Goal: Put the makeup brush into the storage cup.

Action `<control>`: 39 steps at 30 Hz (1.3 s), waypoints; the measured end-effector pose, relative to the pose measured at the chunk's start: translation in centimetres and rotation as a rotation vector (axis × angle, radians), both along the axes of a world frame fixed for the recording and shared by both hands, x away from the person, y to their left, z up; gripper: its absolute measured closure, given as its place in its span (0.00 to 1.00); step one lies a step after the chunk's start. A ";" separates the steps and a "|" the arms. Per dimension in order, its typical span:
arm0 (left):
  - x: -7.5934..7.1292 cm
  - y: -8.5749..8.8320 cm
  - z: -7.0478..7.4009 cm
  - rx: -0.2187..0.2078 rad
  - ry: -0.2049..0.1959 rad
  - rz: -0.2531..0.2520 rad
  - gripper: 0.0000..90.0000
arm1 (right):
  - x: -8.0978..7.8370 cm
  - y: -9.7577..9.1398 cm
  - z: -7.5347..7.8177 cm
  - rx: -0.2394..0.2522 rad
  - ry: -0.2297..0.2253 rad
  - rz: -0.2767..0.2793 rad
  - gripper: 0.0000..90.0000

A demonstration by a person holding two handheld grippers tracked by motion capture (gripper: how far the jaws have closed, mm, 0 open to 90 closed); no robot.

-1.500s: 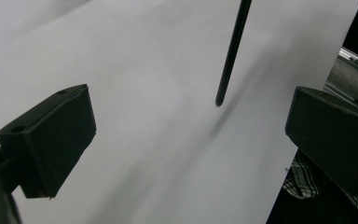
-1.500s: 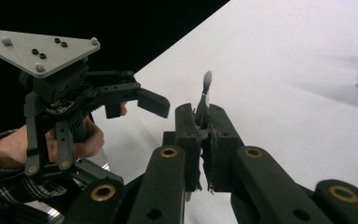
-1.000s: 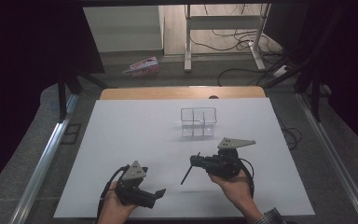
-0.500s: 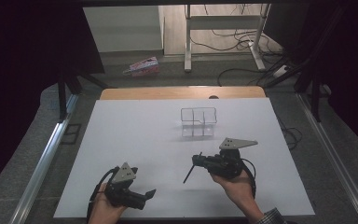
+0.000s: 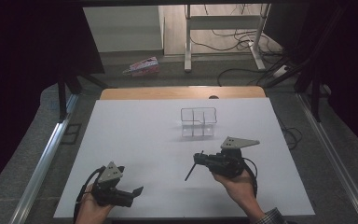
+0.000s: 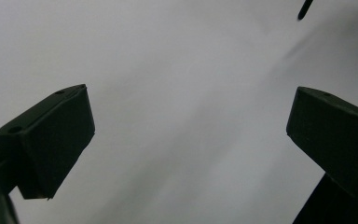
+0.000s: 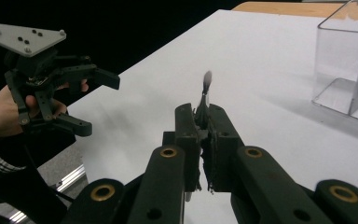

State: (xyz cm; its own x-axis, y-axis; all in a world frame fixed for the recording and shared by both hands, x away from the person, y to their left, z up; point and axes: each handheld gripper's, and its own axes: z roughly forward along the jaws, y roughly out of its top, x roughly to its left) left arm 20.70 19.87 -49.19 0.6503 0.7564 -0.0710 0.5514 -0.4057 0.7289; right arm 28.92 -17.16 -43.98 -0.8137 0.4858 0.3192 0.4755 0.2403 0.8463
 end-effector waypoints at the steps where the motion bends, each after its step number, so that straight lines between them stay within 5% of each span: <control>1: 0.0 0.1 0.0 0.011 0.000 0.001 0.01 | 0.0 -0.1 0.0 0.000 -0.002 -0.004 0.94; 24: -1.2 2.9 -0.2 0.028 -0.030 0.114 0.01 | 1.0 -1.1 1.3 0.005 -0.042 -0.054 0.94; 39: -2.0 3.7 -0.3 0.005 -0.041 0.142 0.01 | 2.5 -1.4 2.3 0.001 -0.081 -0.086 0.94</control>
